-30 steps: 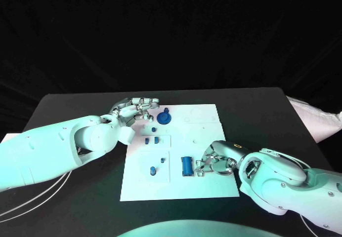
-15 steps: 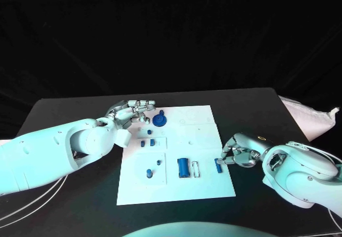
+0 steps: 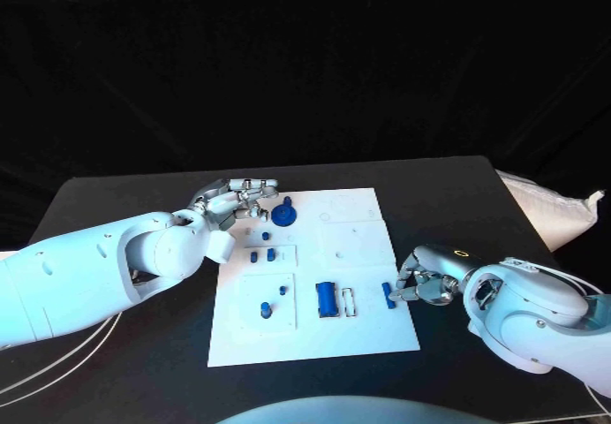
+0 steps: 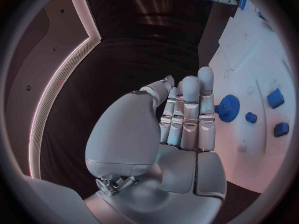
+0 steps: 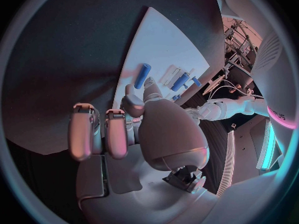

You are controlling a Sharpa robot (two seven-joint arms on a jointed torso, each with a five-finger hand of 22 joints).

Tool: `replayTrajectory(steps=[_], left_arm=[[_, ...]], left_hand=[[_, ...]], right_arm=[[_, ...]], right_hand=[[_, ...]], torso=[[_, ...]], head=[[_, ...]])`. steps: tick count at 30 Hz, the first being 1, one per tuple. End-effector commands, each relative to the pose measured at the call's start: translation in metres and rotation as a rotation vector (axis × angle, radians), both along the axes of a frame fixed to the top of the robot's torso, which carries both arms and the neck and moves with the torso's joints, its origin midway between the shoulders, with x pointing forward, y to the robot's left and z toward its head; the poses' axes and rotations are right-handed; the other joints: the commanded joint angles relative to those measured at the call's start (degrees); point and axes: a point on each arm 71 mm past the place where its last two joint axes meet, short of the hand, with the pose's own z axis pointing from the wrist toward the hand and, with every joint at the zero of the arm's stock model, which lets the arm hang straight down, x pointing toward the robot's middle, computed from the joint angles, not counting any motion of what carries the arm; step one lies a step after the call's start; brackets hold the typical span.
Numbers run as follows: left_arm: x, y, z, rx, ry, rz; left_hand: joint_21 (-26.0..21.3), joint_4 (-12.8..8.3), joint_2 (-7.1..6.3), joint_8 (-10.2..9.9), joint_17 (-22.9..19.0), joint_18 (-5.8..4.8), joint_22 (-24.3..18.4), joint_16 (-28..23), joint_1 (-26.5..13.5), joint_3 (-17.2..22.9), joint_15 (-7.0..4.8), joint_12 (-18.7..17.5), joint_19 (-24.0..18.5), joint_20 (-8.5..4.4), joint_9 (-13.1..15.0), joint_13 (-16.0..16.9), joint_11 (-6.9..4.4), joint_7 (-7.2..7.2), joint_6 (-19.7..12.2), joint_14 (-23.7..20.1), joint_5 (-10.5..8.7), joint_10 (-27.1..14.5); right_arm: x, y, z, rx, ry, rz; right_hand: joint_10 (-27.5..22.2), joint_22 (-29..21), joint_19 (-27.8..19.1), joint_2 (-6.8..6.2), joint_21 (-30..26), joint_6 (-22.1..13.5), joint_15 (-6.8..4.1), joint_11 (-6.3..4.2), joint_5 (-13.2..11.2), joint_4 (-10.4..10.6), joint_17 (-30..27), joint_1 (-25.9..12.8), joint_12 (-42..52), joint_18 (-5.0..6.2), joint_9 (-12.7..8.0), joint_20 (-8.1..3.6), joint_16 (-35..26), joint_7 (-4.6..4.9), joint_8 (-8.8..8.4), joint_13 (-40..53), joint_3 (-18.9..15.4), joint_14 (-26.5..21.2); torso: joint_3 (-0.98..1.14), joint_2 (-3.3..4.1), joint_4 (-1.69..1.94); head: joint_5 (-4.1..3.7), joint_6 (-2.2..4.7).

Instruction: Assemble the parts on the task board

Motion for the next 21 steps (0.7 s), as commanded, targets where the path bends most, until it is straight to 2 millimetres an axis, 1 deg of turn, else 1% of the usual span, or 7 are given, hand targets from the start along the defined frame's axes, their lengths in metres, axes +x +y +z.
replayTrajectory(steps=[1, 6, 11, 16, 18, 21], left_arm=[[0.000, -0.002, 0.001, -0.015, -0.003, -0.017], [0.000, -0.002, 0.001, -0.015, -0.003, -0.017], [-0.001, -0.001, 0.001, -0.014, -0.003, -0.016], [-0.001, -0.001, 0.001, -0.014, -0.002, -0.017], [-0.001, -0.001, 0.001, -0.014, -0.002, -0.017], [-0.001, -0.001, 0.001, -0.014, -0.001, -0.017]], left_hand=[[-0.2, 0.0, 0.14, 0.3, -0.1, 0.62, -0.1, 0.0, -0.3, -0.4, -0.02, 0.1, 0.2, 0.14, 0.0, -0.1, 0.01, 0.04, -0.3, -0.5, 0.12, -0.5], [-0.2, 0.0, 0.14, 0.3, -0.1, 0.62, -0.1, 0.0, -0.3, -0.4, -0.02, 0.1, 0.2, 0.14, 0.0, -0.1, 0.01, 0.04, -0.3, -0.5, 0.12, -0.5], [-0.2, 0.0, 0.14, 0.3, -0.1, 0.62, -0.1, 0.0, -0.3, -0.4, -0.02, 0.1, 0.2, 0.14, 0.0, -0.1, 0.01, 0.04, -0.3, -0.5, 0.12, -0.5], [-0.2, 0.0, 0.14, 0.3, -0.1, 0.62, -0.1, 0.0, -0.3, -0.4, -0.02, 0.1, 0.2, 0.14, 0.0, -0.1, 0.01, 0.04, -0.3, -0.5, 0.12, -0.5], [-0.2, 0.0, 0.14, 0.3, -0.1, 0.62, -0.1, 0.0, -0.3, -0.4, -0.02, 0.1, 0.2, 0.14, 0.0, -0.1, 0.01, 0.04, -0.3, -0.5, 0.12, -0.5], [-0.2, 0.0, 0.14, 0.3, -0.1, 0.62, -0.1, 0.0, -0.3, -0.4, -0.02, 0.1, 0.2, 0.14, 0.0, -0.1, 0.01, 0.04, -0.3, -0.5, 0.12, -0.5]], right_arm=[[-0.001, 0.004, -0.003, -0.053, 0.003, 0.027], [-0.001, 0.010, -0.006, -0.058, -0.002, 0.041], [0.000, 0.016, -0.009, -0.081, -0.015, 0.066], [0.000, 0.024, -0.012, -0.166, -0.052, 0.128], [0.000, 0.026, -0.014, -0.201, -0.059, 0.150], [0.000, 0.028, -0.017, -0.250, -0.057, 0.177]], right_hand=[[-0.1, 0.0, -0.1, -0.15, -0.1, 0.4, 0.43, -0.14, 0.3, 0.3, 1.0, -0.8, -0.2, -0.27, -0.1, 0.27, -0.3, -0.11, -0.32, -0.1, 0.0, 3.5], [-0.1, -0.1, -0.1, -0.13, -0.1, 0.5, 0.43, -0.14, 0.4, 0.4, 1.0, -0.8, -0.3, -0.27, -0.1, 0.27, -0.3, -0.11, -0.36, -0.1, -0.1, 3.5], [-0.1, -0.1, -0.1, -0.08, -0.1, 0.5, 0.43, -0.15, 0.4, 0.5, 1.0, -0.9, -0.2, -0.27, -0.1, 0.28, -0.3, -0.12, -0.39, -0.1, -0.1, 3.5], [-0.2, -0.2, -0.2, -0.14, -0.2, 0.7, 0.41, -0.19, 0.2, 0.5, 0.8, -0.6, -0.6, -0.24, -0.1, 0.27, -0.4, -0.19, -0.48, -0.3, -0.1, 3.5], [-0.3, -0.3, -0.3, -0.13, -0.3, 0.8, 0.36, -0.26, 0.0, 0.3, 0.7, 0.0, -0.8, -0.21, -0.1, 0.25, -0.4, -0.25, -0.57, -0.4, 0.1, 3.5], [-0.5, -0.4, -0.3, 0.08, -0.4, 1.0, 0.29, -0.33, -0.3, -0.1, 0.5, 1.0, -1.1, -0.19, -0.1, 0.20, -0.5, -0.32, -0.74, -0.5, 0.6, 3.4]], torso=[[-0.03, 0.02, -0.03], [0.02, 0.01, -0.05], [-0.04, 0.02, -0.03], [0.00, -0.02, 0.01], [0.00, 0.00, 0.08], [0.01, -0.03, 0.09]], head=[[0.18, -0.10], [0.28, -0.19], [0.28, -0.24], [0.33, -0.34], [0.33, -0.32], [0.37, -0.30]])
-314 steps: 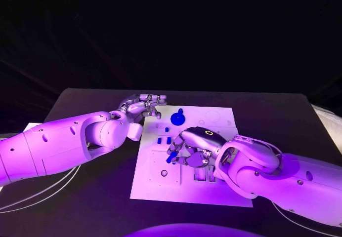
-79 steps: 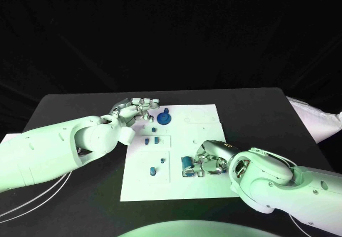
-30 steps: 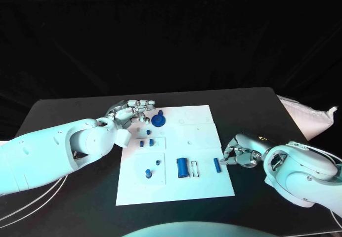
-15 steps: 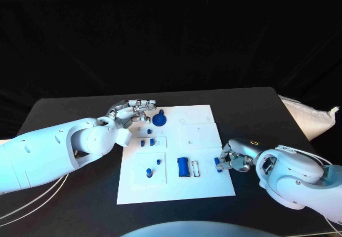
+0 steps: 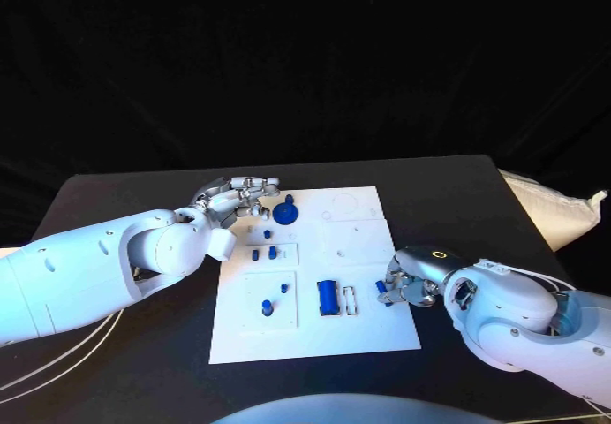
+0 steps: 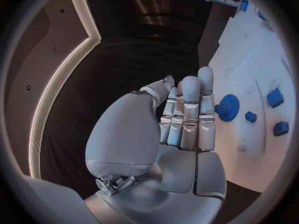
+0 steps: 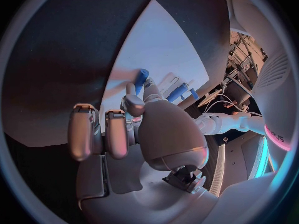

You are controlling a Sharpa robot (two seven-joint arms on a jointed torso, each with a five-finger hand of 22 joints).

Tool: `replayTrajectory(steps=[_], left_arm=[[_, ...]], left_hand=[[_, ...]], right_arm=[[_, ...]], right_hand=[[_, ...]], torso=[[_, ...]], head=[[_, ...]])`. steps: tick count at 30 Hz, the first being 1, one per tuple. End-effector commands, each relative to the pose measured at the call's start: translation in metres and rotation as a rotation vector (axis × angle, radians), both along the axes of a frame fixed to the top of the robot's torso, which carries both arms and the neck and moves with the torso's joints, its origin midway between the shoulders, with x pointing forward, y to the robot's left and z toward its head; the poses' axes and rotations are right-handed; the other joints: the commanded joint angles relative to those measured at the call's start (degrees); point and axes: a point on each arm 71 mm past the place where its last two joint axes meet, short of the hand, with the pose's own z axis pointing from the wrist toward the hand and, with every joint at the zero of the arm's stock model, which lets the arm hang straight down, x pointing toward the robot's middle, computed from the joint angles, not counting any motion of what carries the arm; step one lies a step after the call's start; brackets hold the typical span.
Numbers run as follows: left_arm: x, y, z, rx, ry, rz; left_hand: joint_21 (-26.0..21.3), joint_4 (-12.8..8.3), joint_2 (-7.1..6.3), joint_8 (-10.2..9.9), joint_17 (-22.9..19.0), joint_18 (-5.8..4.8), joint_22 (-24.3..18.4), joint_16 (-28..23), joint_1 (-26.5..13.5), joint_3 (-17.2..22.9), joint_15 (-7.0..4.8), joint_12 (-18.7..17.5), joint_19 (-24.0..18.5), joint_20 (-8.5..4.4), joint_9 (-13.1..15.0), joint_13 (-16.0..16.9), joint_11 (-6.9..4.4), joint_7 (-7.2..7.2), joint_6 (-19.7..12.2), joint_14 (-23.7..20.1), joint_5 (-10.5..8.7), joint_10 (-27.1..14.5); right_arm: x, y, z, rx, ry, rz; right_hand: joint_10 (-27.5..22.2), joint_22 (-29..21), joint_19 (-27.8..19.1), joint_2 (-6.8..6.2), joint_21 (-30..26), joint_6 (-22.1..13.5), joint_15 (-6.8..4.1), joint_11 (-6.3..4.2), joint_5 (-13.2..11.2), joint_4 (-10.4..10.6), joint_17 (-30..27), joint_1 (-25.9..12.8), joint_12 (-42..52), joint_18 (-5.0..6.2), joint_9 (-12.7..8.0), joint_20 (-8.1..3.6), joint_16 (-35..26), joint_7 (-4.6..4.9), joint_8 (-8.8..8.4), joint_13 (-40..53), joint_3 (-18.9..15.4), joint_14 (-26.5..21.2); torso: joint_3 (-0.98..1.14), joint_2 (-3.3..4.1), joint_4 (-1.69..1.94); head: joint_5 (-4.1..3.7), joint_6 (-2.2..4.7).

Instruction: Assemble the parts on the task board

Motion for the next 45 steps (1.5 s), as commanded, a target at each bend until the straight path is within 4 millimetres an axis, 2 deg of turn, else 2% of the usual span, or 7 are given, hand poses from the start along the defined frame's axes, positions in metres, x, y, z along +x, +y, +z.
replayTrajectory(steps=[1, 11, 17, 23, 32, 38, 45], left_arm=[[0.000, -0.002, 0.001, -0.014, -0.002, -0.016], [0.000, -0.003, 0.000, -0.014, 0.000, -0.019], [-0.001, -0.003, 0.000, -0.014, 0.001, -0.020], [-0.001, -0.003, 0.000, -0.014, 0.002, -0.020], [-0.001, -0.003, 0.000, -0.015, 0.002, -0.021], [-0.001, -0.003, 0.000, -0.014, 0.002, -0.021], [-0.002, -0.003, 0.000, -0.014, 0.002, -0.021]], left_hand=[[-0.2, 0.0, 0.14, 0.3, -0.1, 0.62, -0.1, 0.0, -0.3, -0.4, -0.02, 0.1, 0.2, 0.14, 0.0, -0.1, 0.01, 0.04, -0.3, -0.5, 0.12, -0.5], [-0.2, 0.0, 0.14, 0.3, -0.1, 0.62, -0.1, 0.0, -0.3, -0.4, -0.02, 0.1, 0.2, 0.14, 0.0, -0.1, 0.01, 0.04, -0.3, -0.5, 0.12, -0.5], [-0.2, 0.0, 0.14, 0.3, -0.1, 0.62, -0.1, 0.0, -0.3, -0.4, -0.02, 0.1, 0.2, 0.14, 0.0, -0.1, 0.01, 0.04, -0.3, -0.5, 0.12, -0.5], [-0.2, 0.0, 0.14, 0.3, -0.1, 0.62, -0.1, 0.0, -0.3, -0.4, -0.02, 0.1, 0.2, 0.14, 0.0, -0.1, 0.01, 0.04, -0.3, -0.5, 0.12, -0.5], [-0.3, -0.1, 0.23, 0.4, -0.2, 0.62, -0.1, 0.0, -0.3, -0.5, -0.01, 0.3, 0.2, 0.16, 0.0, -0.1, 0.02, 0.05, -0.3, -0.6, 0.12, -0.6], [-0.3, -0.1, 0.23, 0.4, -0.2, 0.62, -0.1, 0.0, -0.3, -0.5, -0.01, 0.3, 0.2, 0.16, 0.0, -0.1, 0.02, 0.05, -0.3, -0.6, 0.12, -0.6], [-0.3, -0.2, 0.27, 0.4, -0.2, 0.63, -0.2, 0.1, -0.2, -0.5, -0.02, 0.3, 0.2, 0.15, 0.0, -0.1, 0.01, 0.04, -0.4, -0.6, 0.13, -0.7]], right_arm=[[-0.002, 0.000, -0.010, -0.165, -0.001, 0.064], [-0.001, 0.005, -0.017, -0.263, 0.009, 0.107], [0.000, 0.005, -0.016, -0.238, 0.004, 0.095], [-0.001, 0.005, -0.011, -0.084, 0.009, 0.020], [-0.004, 0.002, -0.003, 0.173, 0.048, -0.120], [-0.007, 0.005, 0.002, 0.297, 0.080, -0.152], [-0.010, 0.011, 0.003, 0.352, 0.139, -0.163]], right_hand=[[-0.3, -0.1, -0.3, 0.26, -0.4, 0.6, 0.23, -0.19, -0.2, -0.4, 0.6, 1.9, -0.4, -0.19, -0.3, 0.18, -0.2, -0.09, -0.58, -0.1, 1.0, 3.4], [-0.6, -0.1, -0.4, 0.67, -0.5, 0.8, 0.04, -0.36, -2.4, -1.8, 0.6, 5.3, -1.2, -0.18, -0.4, -0.07, -0.3, -0.19, -1.38, -0.4, 3.9, 3.4], [-1.0, -0.1, -0.4, 0.70, -0.6, 1.2, -0.15, -0.56, 1.3, -3.4, 0.5, 8.5, -2.0, -0.19, -0.6, -0.26, -0.4, -0.32, -2.03, -0.7, 7.7, 3.4], [-1.0, 0.0, -0.3, 0.97, -0.5, 1.2, -0.20, -0.57, 1.9, -4.1, 0.5, 9.8, -2.5, -0.21, -0.8, -0.37, -0.5, -0.26, -2.60, -0.9, 12.1, 3.4], [-0.4, 0.2, -0.2, -4.41, -0.5, 1.7, 0.11, -0.32, 5.3, -3.1, 0.4, 3.8, -3.1, -0.24, -0.6, 0.02, -0.6, -0.04, -3.69, -1.0, 24.2, 3.4], [0.2, 0.8, 0.2, -7.04, -0.2, 2.3, 0.10, -0.33, 7.3, 0.4, 0.7, -1.6, -2.3, -0.34, -0.4, -0.02, -0.5, -0.12, -3.86, -0.3, 25.5, 3.5], [0.6, 1.2, 0.4, -7.79, -0.1, 2.7, 0.03, -0.39, 8.7, 1.6, 1.0, -3.3, -1.6, -0.41, -0.2, -0.10, -0.3, -0.21, -3.87, 0.3, 25.8, 3.6]], torso=[[0.02, -0.07, 0.05], [0.00, -0.15, 0.15], [0.00, -0.12, 0.16], [0.01, -0.10, 0.19], [-0.01, -0.12, 0.26], [-0.01, -0.13, 0.25], [0.00, -0.10, 0.33]], head=[[0.06, -0.02], [-0.05, 0.09], [-0.10, 0.17], [-0.14, 0.25], [-0.11, 0.15], [-0.18, 0.03], [-0.18, -0.01]])
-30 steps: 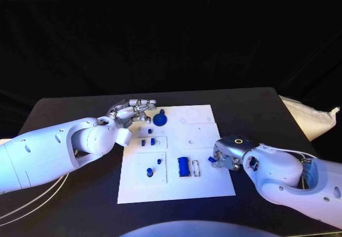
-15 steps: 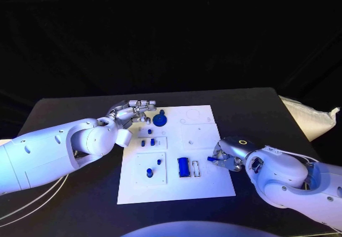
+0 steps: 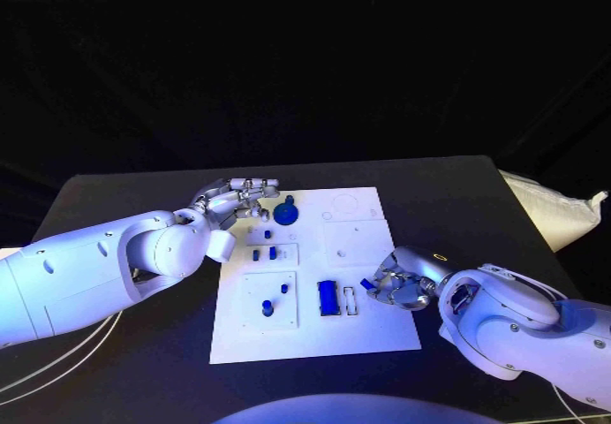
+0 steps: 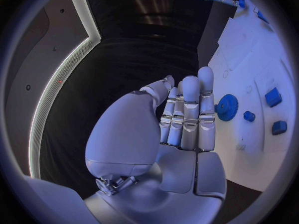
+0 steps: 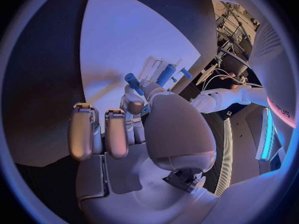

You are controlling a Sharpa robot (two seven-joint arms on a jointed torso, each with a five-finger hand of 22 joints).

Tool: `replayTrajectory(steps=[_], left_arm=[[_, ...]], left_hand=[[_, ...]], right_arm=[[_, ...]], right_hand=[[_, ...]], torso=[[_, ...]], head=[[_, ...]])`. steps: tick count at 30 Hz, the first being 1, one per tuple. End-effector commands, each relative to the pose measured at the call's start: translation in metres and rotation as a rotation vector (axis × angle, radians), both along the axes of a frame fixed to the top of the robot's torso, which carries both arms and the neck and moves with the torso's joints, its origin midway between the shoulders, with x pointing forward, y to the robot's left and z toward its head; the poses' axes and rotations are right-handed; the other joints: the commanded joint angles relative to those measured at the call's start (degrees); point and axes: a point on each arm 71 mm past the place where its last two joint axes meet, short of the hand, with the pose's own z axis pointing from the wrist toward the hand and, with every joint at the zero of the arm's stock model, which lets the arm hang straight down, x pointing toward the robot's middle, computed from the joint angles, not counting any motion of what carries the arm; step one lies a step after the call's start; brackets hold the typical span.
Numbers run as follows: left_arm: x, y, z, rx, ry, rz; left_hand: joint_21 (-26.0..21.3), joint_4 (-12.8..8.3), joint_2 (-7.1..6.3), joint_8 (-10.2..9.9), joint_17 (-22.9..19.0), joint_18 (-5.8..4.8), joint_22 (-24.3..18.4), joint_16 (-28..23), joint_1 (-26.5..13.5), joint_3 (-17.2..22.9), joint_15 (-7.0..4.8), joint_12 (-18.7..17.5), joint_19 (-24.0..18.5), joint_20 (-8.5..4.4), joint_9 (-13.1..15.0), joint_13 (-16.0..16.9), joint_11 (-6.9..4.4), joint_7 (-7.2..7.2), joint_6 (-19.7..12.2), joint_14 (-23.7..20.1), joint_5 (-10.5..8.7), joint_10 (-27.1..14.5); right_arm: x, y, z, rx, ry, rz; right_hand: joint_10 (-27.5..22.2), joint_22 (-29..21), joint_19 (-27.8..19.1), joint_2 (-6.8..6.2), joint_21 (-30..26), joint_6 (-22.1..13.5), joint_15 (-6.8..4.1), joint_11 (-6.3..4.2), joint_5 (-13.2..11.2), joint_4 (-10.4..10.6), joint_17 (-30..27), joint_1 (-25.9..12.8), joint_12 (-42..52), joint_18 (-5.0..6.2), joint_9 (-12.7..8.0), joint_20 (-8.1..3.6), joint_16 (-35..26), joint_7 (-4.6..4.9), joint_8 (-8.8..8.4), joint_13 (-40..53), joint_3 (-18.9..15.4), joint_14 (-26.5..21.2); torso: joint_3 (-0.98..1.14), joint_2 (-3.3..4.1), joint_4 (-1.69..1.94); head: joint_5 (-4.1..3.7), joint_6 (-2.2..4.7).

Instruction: Assemble the parts on the task board

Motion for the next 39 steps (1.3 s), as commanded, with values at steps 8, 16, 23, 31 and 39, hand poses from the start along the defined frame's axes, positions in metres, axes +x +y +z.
replayTrajectory(steps=[8, 16, 23, 31, 39], left_arm=[[-0.001, -0.003, 0.001, -0.015, -0.003, -0.018], [-0.001, -0.003, 0.001, -0.015, -0.003, -0.020], [-0.001, -0.003, 0.001, -0.015, -0.002, -0.021], [-0.001, -0.003, 0.001, -0.015, -0.005, -0.026], [-0.001, -0.003, 0.001, -0.014, -0.007, -0.030]], left_hand=[[-0.4, -0.1, 0.30, 0.4, -0.1, 0.64, -0.1, 0.1, -0.2, -0.3, -0.10, 0.3, 0.2, 0.15, 0.0, -0.1, 0.00, 0.03, -0.4, -0.5, 0.13, -0.3], [-0.4, -0.1, 0.30, 0.4, -0.1, 0.64, -0.1, 0.1, -0.2, -0.3, -0.10, 0.3, 0.2, 0.15, 0.0, -0.1, 0.00, 0.03, -0.4, -0.5, 0.13, -0.3], [-0.4, -0.1, 0.30, 0.4, -0.1, 0.64, -0.1, 0.1, -0.2, -0.3, -0.10, 0.3, 0.2, 0.15, 0.0, -0.1, 0.00, 0.03, -0.4, -0.5, 0.13, -0.3], [-0.4, -0.1, 0.30, 0.4, -0.1, 0.64, -0.1, 0.1, -0.2, -0.3, -0.10, 0.3, 0.2, 0.15, 0.0, -0.1, 0.00, 0.03, -0.4, -0.5, 0.13, -0.3], [-0.4, -0.2, 0.30, 0.4, -0.2, 0.64, -0.1, 0.1, -0.1, -0.4, -0.11, 0.4, 0.2, 0.15, 0.0, -0.1, 0.01, 0.05, -0.4, -0.5, 0.12, -0.3]], right_arm=[[-0.001, 0.012, -0.007, 0.077, 0.114, 0.005], [0.000, 0.021, -0.011, 0.068, 0.148, 0.025], [0.001, 0.024, -0.015, 0.048, 0.165, 0.030], [0.003, 0.024, -0.015, 0.022, 0.147, 0.031], [0.003, 0.026, -0.015, 0.014, 0.133, 0.039]], right_hand=[[1.3, 0.9, 0.9, -0.41, 0.8, 0.9, -0.09, -0.22, 6.5, 2.0, 1.9, -3.1, 1.9, -0.58, 0.3, -0.23, 0.5, 0.00, -0.12, 1.5, -1.3, 3.7], [1.4, 0.9, 0.9, -0.51, 0.8, 1.0, -0.11, -0.22, 6.6, 2.2, 1.8, -3.4, 2.0, -0.58, 0.3, -0.25, 0.5, -0.01, -0.11, 1.6, -1.6, 3.7], [1.3, 0.8, 0.8, -0.51, 0.7, 1.2, -0.11, -0.23, 6.7, 2.6, 1.7, -4.0, 1.8, -0.54, 0.4, -0.27, 0.5, -0.04, -0.11, 1.5, -2.2, 3.7], [1.4, 0.8, 0.8, -0.34, 0.7, 1.6, -0.17, -0.33, 6.7, 2.8, 1.7, -4.3, 1.9, -0.55, 0.6, -0.30, 0.5, -0.18, 0.07, 1.6, -2.7, 3.7], [1.6, 0.8, 0.8, -0.33, 0.7, 2.2, -0.33, -0.52, 6.6, 3.5, 1.8, -5.2, 2.0, -0.54, 0.9, -0.42, 0.5, -0.44, 0.41, 1.8, -3.9, 3.7]], torso=[[0.06, -0.02, 0.02], [0.02, -0.03, 0.11], [0.05, 0.01, 0.09], [0.00, -0.03, 0.16], [0.04, -0.05, 0.08]], head=[[0.01, -0.04], [-0.14, -0.10], [0.04, -0.23], [0.09, -0.35], [0.12, -0.39]])
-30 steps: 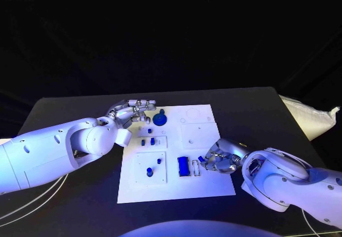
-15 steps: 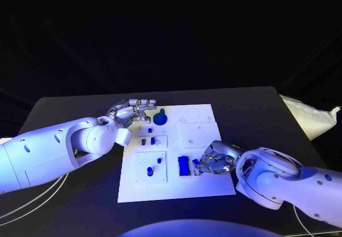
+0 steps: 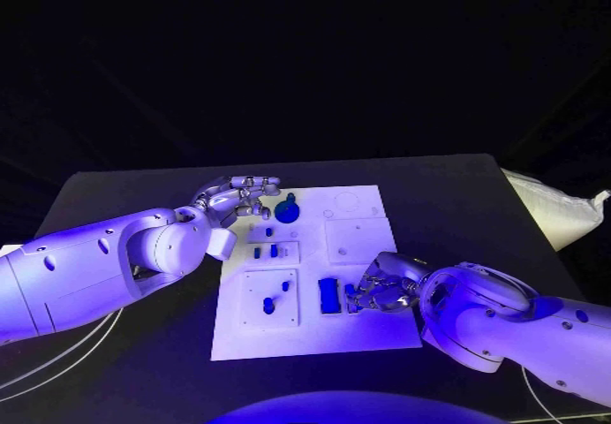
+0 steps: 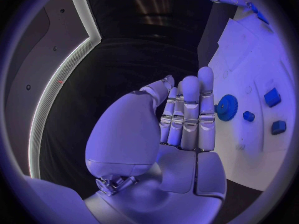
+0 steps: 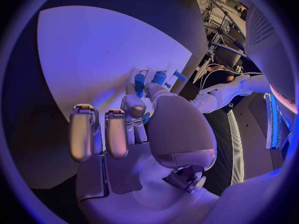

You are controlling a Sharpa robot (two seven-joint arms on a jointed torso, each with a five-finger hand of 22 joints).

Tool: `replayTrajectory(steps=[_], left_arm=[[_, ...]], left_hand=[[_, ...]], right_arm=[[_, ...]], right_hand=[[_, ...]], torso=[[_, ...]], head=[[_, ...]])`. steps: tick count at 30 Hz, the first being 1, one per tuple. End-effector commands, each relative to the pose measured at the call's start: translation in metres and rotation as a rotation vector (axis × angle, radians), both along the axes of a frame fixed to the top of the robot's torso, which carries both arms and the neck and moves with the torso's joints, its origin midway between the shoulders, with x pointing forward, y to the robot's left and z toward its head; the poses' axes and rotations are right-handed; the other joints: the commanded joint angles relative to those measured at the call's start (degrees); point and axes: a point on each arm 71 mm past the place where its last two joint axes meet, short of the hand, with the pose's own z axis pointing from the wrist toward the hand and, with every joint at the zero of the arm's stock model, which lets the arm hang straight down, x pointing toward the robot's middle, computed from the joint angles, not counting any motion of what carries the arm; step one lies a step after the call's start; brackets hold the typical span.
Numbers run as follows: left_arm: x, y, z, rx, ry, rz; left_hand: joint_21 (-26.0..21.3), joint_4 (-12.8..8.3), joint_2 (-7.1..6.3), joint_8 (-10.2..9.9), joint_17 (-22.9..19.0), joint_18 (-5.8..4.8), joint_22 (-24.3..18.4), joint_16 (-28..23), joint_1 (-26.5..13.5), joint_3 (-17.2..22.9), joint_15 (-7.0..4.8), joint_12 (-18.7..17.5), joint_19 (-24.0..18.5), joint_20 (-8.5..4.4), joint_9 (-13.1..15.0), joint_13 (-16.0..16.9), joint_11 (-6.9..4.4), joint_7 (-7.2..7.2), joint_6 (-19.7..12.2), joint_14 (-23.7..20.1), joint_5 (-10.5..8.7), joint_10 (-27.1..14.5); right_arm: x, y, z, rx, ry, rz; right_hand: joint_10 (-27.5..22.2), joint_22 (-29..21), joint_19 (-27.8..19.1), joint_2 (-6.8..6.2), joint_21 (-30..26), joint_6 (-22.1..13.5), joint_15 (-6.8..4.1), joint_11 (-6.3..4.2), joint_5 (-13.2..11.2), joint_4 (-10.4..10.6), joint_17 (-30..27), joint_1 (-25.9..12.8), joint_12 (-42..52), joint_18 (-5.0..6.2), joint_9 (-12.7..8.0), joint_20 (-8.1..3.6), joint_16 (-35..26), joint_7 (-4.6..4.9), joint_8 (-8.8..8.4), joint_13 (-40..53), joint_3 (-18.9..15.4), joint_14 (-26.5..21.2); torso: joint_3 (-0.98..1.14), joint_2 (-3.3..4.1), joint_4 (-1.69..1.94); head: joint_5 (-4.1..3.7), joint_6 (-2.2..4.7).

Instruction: Assemble the parts on the task board

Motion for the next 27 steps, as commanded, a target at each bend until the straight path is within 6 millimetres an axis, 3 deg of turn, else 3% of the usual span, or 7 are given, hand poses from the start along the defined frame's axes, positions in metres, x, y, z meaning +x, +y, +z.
replayTrajectory(steps=[1, 6, 14, 27], left_arm=[[-0.0010, -0.0029, 0.0013, -0.012, -0.008, -0.025], [-0.0011, -0.0031, 0.0014, -0.012, -0.008, -0.025], [-0.0010, -0.0027, 0.0013, -0.011, -0.007, -0.025], [-0.0007, -0.0021, 0.0010, -0.010, -0.006, -0.024]], left_hand=[[-0.4, 0.0, 0.30, 0.2, 0.0, 0.64, 0.0, 0.1, -0.1, -0.2, 0.09, 0.2, 0.2, 0.14, 0.0, -0.1, 0.01, 0.05, -0.4, -0.3, 0.12, -0.3], [-0.4, 0.0, 0.30, 0.2, 0.0, 0.64, 0.0, 0.1, -0.1, -0.2, 0.09, 0.2, 0.2, 0.14, 0.0, -0.1, 0.01, 0.05, -0.4, -0.3, 0.12, -0.3], [-0.4, 0.0, 0.30, 0.2, 0.0, 0.64, 0.0, 0.1, -0.1, -0.2, 0.09, 0.2, 0.2, 0.14, 0.0, -0.1, 0.01, 0.05, -0.4, -0.3, 0.12, -0.3], [-0.4, 0.0, 0.28, 0.2, -0.1, 0.64, -0.1, 0.1, -0.1, -0.2, 0.10, 0.2, 0.2, 0.15, 0.0, -0.1, 0.03, 0.07, -0.4, -0.3, 0.12, -0.4]], right_arm=[[-0.0010, 0.0025, -0.0004, -0.022, -0.009, 0.024], [-0.0009, 0.0037, -0.0002, -0.023, -0.014, 0.028], [-0.0014, 0.0032, 0.0011, -0.026, -0.028, 0.034], [-0.0056, 0.0000, 0.0052, -0.022, -0.045, 0.051]], right_hand=[[0.4, 0.0, 0.2, 0.07, 0.3, 0.6, -0.35, -0.15, 0.1, 0.2, 1.8, -0.8, 0.3, -0.55, 0.2, -0.23, 0.2, 0.02, 0.39, 0.1, -0.8, 3.7], [0.6, 0.1, 0.2, 0.08, 0.3, 0.8, -0.40, -0.20, -2.0, 1.4, 1.8, -2.1, 0.4, -0.55, 0.4, -0.31, 0.2, -0.06, 0.51, 0.4, -2.9, 3.7], [0.7, 0.0, 0.2, 0.54, 0.2, 0.8, -0.46, -0.26, -10.3, 2.1, 1.8, -4.6, 0.4, -0.53, 0.9, -0.36, 0.1, -0.19, 0.59, 0.8, -7.9, 3.7], [0.9, 0.1, 0.2, 0.99, 0.2, 1.0, -0.50, -0.33, -10.9, 1.9, 2.1, -4.5, 1.0, -0.55, 1.1, -0.38, 0.2, -0.29, 0.70, 1.3, -9.0, 3.7]], torso=[[0.01, 0.00, -0.03], [-0.01, -0.01, 0.01], [0.03, -0.03, 0.02], [0.08, -0.06, -0.01]], head=[[-0.02, 0.03], [-0.06, 0.01], [-0.03, -0.03], [0.01, -0.10]])
